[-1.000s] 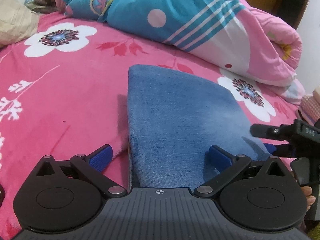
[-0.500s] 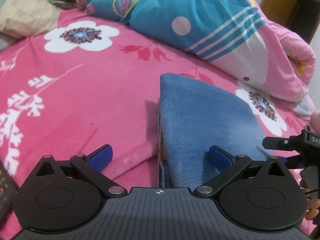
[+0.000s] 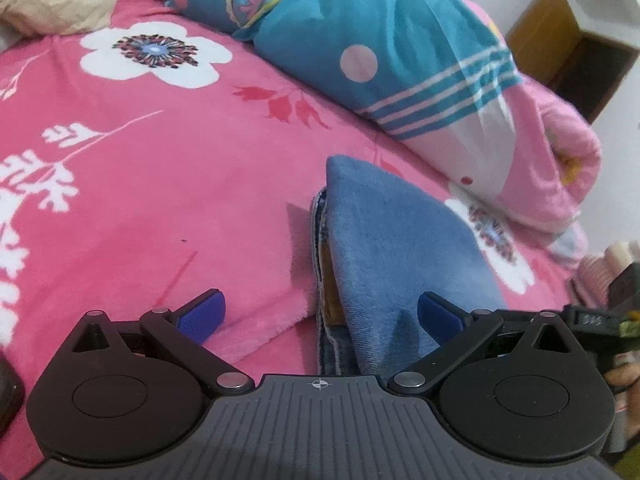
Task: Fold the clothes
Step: 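Grasp the folded blue jeans edges with both grippers, then lift the folded jeans off the bedspread with both grippers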
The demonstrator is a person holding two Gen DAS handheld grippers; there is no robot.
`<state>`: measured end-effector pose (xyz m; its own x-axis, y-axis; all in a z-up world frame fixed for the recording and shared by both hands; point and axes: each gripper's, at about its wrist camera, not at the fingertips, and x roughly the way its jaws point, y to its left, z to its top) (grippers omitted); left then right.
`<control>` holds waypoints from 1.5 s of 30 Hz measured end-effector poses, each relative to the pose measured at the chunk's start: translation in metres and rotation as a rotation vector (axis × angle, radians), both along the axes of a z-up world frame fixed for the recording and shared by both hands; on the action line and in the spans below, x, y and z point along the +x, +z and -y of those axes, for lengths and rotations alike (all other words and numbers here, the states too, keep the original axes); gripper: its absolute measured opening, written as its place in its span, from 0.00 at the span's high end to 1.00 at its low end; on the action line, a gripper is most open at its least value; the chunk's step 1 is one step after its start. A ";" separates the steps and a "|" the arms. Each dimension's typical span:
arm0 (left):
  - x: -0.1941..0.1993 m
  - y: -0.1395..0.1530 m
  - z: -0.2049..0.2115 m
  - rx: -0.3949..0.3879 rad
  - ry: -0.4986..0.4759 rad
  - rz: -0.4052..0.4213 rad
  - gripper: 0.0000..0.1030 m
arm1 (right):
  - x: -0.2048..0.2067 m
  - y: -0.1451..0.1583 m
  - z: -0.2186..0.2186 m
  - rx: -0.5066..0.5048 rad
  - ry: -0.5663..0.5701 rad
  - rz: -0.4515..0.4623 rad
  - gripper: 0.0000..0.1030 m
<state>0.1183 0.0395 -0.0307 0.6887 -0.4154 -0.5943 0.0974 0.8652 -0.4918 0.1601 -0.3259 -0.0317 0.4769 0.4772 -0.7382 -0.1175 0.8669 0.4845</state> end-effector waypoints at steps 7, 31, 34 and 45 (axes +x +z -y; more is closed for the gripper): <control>-0.003 -0.001 0.003 0.008 -0.056 -0.004 0.00 | -0.002 -0.005 0.015 0.092 -0.004 0.011 0.00; 0.009 -0.009 0.019 -0.116 -0.169 -0.061 0.04 | -0.005 -0.012 0.020 0.132 0.018 0.056 0.00; 0.015 -0.011 0.020 -0.126 -0.177 -0.081 0.03 | -0.005 -0.012 0.021 0.135 0.021 0.057 0.00; 0.043 -0.013 0.021 -0.191 -0.229 -0.129 0.01 | 0.002 -0.013 0.025 0.173 0.040 0.041 0.00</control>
<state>0.1614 0.0190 -0.0437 0.4879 -0.6636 -0.5671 0.2053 0.7186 -0.6644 0.1622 -0.3513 -0.0450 0.4832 0.6149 -0.6232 -0.1732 0.7650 0.6203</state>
